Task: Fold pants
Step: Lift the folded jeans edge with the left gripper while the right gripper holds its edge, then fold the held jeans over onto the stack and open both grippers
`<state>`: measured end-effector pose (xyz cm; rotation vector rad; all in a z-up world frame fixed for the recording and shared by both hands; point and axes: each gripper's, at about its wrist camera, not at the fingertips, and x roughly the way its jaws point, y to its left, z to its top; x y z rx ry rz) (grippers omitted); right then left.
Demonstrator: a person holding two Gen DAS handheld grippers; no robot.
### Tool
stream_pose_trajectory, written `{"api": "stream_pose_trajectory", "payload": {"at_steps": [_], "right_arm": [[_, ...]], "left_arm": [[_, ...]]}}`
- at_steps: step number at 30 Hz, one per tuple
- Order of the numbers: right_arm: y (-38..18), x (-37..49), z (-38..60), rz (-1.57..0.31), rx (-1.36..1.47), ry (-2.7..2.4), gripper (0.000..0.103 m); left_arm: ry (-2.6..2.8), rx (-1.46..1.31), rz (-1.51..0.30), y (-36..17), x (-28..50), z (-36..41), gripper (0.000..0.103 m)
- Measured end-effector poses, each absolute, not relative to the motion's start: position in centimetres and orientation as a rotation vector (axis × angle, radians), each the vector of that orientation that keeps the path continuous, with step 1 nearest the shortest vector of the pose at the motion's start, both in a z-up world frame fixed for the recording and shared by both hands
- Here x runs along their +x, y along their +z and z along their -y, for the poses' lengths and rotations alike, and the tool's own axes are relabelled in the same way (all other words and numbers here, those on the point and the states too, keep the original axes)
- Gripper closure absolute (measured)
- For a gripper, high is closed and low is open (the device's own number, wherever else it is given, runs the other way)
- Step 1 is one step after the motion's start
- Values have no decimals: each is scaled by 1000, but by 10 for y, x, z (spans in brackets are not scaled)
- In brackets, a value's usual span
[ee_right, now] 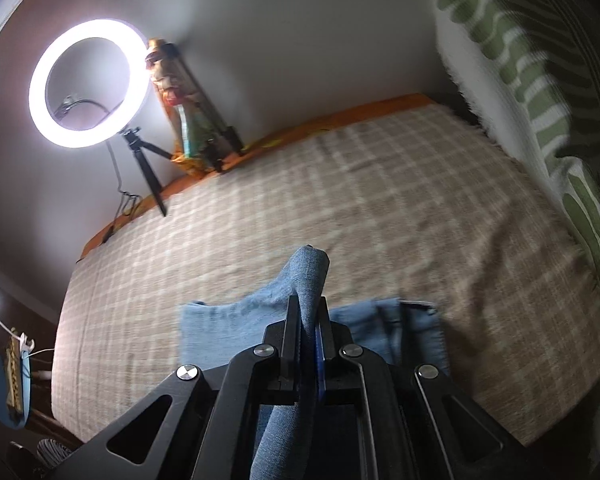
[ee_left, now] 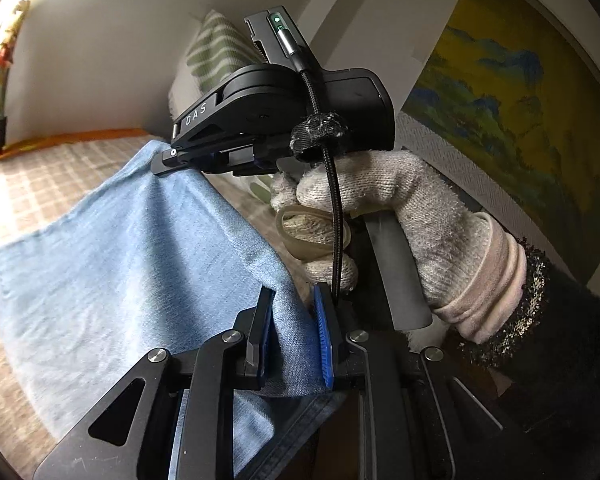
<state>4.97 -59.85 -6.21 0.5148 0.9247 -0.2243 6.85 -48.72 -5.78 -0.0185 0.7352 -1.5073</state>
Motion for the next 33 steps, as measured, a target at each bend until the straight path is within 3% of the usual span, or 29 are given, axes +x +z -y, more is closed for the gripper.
{"api": "stream_pose_trajectory", "payload": {"at_steps": [22, 33], "right_arm": [[-130, 56, 647, -1050, 507, -221, 100], [-121, 46, 644, -1085, 425, -251, 78]], "left_arm": [[-1507, -9, -865, -100, 73, 507, 86], [-1530, 53, -911, -104, 54, 511, 76]]}}
